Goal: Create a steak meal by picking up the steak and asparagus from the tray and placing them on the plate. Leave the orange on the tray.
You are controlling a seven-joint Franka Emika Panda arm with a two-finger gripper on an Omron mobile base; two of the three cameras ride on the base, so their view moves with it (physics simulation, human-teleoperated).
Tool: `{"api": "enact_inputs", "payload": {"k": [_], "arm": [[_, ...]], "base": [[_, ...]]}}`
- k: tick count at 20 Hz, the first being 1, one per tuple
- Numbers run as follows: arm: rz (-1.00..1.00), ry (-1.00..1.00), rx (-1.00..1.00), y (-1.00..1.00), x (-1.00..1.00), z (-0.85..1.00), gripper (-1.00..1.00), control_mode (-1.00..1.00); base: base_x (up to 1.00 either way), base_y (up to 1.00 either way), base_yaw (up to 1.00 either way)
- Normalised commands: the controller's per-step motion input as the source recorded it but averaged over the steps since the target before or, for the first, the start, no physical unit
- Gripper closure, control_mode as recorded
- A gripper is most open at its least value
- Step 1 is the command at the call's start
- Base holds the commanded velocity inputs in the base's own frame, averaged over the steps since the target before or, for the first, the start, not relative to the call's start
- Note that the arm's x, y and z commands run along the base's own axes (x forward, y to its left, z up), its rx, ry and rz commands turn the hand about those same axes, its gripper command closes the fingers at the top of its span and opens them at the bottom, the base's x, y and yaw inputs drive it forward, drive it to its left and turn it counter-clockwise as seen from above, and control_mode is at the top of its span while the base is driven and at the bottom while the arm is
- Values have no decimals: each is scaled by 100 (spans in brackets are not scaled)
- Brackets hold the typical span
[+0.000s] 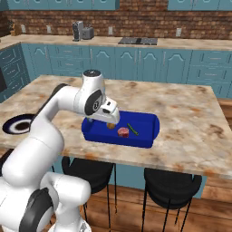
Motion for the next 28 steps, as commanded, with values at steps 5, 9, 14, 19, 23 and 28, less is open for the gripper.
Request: {"api": "enact_inputs", "payload": {"k": [5, 9, 14, 19, 23, 28], "arm": [[-13, 8, 0, -42, 48, -41, -100, -100], [-7, 13, 1, -5, 54, -26, -100, -100], [-4, 11, 2, -1, 52, -31, -100, -100], [-2, 4, 1, -3, 50, -43, -100, -100], [-2, 3, 0, -7, 44, -49, -100, -100], [0, 5, 0, -12, 44, -34, -100, -100]], "base": [[0, 0, 0], [0, 0, 0], [0, 0, 0], [0, 0, 0], [0, 0, 0], [0, 0, 0]]}}
